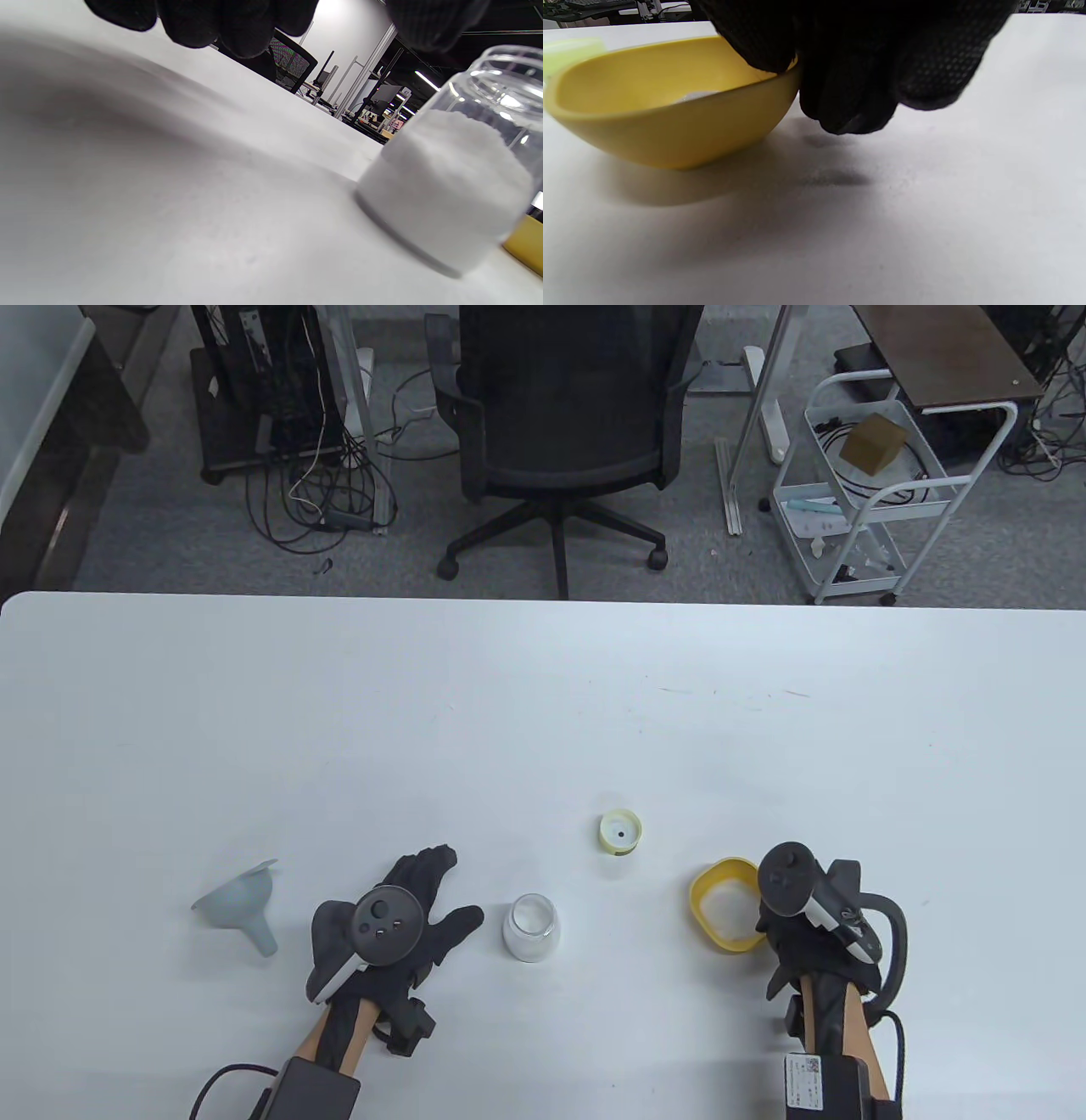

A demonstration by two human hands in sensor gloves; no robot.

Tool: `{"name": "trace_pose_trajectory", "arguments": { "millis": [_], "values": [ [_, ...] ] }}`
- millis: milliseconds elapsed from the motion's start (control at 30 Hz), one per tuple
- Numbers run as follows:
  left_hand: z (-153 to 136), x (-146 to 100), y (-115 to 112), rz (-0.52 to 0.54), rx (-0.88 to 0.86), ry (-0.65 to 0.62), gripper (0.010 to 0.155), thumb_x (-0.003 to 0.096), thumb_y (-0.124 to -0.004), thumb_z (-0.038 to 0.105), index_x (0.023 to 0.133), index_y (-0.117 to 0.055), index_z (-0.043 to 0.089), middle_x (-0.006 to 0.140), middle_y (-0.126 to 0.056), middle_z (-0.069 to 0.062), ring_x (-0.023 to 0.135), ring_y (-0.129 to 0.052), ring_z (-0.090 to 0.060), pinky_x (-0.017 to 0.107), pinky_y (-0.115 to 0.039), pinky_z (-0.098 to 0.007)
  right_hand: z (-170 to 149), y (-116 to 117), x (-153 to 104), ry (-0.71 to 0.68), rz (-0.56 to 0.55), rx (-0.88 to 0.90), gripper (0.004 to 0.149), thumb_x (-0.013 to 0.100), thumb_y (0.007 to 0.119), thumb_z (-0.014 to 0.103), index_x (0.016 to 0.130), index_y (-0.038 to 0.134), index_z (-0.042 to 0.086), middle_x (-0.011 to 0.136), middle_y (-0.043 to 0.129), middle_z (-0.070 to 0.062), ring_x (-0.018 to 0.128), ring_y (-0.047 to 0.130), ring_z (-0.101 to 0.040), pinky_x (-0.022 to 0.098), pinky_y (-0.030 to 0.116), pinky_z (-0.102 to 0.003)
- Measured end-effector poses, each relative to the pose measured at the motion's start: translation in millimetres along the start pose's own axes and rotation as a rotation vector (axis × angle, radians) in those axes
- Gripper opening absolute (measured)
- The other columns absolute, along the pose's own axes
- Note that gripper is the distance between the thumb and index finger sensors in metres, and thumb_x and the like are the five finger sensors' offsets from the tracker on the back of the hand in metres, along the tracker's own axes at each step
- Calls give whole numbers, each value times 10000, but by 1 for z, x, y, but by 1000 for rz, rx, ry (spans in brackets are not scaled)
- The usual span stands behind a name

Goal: Unscrew the press dispenser and pour salt into it

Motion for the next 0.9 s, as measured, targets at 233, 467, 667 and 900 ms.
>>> {"name": "trace_pose_trajectory", "arguments": {
  "millis": [233,467,667,900],
  "values": [
    [2,0,-2,-7,12,-5,951,474,-719,645,1199,-491,74,1192,-653,-260,1046,-663,-569,690,-600,-698,-2,9,5,27,34,98,514,651,699,177,1052,636,-138,876,854,-259,595,994,-247,471,888,-425],
    [3,0,-3,-10,25,-6,949,474,-719,645,1199,-493,75,1191,-655,-261,1045,-665,-569,689,-601,-698,-4,6,4,41,-6,217,496,634,731,146,1029,658,-145,846,864,-268,547,1005,-198,435,915,-384],
    [5,0,-2,7,23,-15,942,475,-722,640,1197,-496,79,1189,-658,-256,1047,-669,-563,691,-599,-701,-2,-1,-1,1,19,355,500,654,685,123,1033,547,-172,907,801,-326,558,975,-254,427,888,-417],
    [8,-1,-1,18,26,-32,937,478,-722,637,1196,-497,79,1189,-656,-255,1047,-669,-562,690,-597,-704,10,-3,-6,-160,65,610,549,662,683,138,1021,450,-206,961,731,-406,565,956,-297,423,866,-422]
  ]
}}
Point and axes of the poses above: the tracker on the back of each hand, its own z axis roughly to the thumb side, its own x axis roughly from the wrist to the fingertips, y = z × x, the point moved 2 cm from there along x, roughly from the wrist to the fingertips
